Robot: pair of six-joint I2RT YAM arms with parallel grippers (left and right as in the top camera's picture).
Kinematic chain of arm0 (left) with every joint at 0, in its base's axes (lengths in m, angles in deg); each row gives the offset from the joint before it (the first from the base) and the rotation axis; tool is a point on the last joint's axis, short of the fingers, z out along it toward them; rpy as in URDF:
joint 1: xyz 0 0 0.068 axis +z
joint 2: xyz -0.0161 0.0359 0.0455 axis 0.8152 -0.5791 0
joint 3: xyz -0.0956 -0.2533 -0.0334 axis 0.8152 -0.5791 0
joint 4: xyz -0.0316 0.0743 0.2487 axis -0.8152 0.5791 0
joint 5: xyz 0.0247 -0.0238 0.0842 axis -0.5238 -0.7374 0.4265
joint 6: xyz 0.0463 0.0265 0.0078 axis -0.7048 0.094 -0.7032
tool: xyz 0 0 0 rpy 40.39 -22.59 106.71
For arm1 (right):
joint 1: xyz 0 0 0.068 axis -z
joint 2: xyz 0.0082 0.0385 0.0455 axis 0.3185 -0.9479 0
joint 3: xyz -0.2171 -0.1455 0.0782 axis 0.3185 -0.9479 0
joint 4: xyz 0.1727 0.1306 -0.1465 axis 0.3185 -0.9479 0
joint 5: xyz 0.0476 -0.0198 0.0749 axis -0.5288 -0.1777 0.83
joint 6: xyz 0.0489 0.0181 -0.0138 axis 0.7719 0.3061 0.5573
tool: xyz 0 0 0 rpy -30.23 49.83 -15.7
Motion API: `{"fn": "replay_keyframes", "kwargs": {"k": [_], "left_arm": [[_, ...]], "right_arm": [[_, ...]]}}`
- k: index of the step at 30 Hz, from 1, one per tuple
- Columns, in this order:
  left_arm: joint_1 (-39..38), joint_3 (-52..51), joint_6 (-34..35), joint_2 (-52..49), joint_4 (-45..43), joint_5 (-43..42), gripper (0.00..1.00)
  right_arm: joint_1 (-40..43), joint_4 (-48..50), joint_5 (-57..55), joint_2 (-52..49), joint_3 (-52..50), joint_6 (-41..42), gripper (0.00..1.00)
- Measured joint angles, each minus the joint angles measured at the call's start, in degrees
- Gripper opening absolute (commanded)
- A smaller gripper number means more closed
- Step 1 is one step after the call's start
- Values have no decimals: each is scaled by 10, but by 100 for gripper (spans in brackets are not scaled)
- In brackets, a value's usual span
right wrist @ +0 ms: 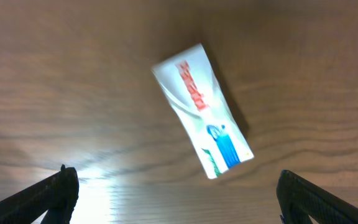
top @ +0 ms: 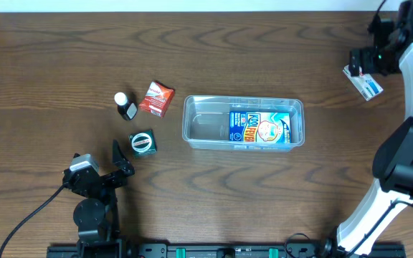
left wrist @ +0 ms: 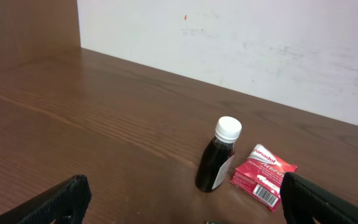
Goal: Pack container
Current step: 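Move right gripper to the white Panadol box and grasp it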
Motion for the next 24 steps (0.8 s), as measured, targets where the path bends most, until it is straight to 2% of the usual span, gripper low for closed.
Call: {"fn": "replay_keyframes", "kwargs": {"k": [12, 24], "left_arm": [[0, 0, 0, 0, 0, 0, 98], [0, 0, 0, 0, 0, 0, 98]], "right_arm": [[24, 12, -6, -82, 1, -106, 99], [24, 99, -9, -146, 2, -136, 99]]}}
